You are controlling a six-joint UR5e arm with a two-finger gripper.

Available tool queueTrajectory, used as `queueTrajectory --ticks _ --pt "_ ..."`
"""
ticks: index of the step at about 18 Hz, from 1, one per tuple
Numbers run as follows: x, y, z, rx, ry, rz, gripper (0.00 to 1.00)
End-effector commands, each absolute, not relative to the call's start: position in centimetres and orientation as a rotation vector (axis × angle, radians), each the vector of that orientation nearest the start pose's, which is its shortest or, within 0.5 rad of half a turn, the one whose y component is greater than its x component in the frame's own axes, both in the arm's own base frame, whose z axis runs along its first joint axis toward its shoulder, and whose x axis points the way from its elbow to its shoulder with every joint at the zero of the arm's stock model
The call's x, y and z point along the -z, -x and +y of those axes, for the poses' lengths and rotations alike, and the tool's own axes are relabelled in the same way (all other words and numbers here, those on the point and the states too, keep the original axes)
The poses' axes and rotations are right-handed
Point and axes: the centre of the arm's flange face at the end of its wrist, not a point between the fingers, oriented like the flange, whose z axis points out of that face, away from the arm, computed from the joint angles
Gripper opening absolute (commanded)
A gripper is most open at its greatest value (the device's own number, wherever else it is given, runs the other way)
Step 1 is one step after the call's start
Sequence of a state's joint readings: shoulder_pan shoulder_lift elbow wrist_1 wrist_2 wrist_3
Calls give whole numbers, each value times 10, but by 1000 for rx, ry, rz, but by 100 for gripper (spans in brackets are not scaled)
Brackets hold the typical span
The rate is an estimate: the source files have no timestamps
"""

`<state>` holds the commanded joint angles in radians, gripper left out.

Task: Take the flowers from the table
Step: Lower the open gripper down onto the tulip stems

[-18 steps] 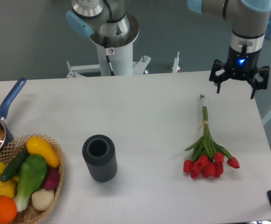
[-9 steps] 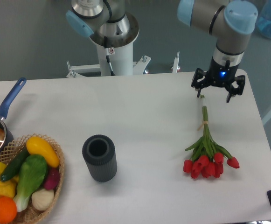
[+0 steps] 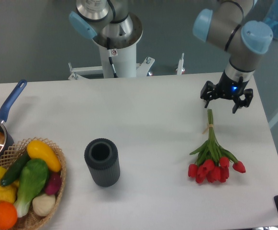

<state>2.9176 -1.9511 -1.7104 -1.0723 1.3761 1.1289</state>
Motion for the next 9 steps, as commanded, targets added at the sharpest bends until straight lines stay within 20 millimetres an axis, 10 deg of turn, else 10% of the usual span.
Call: queueTrajectory --ticks 9 --pt "-232 545 298 174 2961 -284 100"
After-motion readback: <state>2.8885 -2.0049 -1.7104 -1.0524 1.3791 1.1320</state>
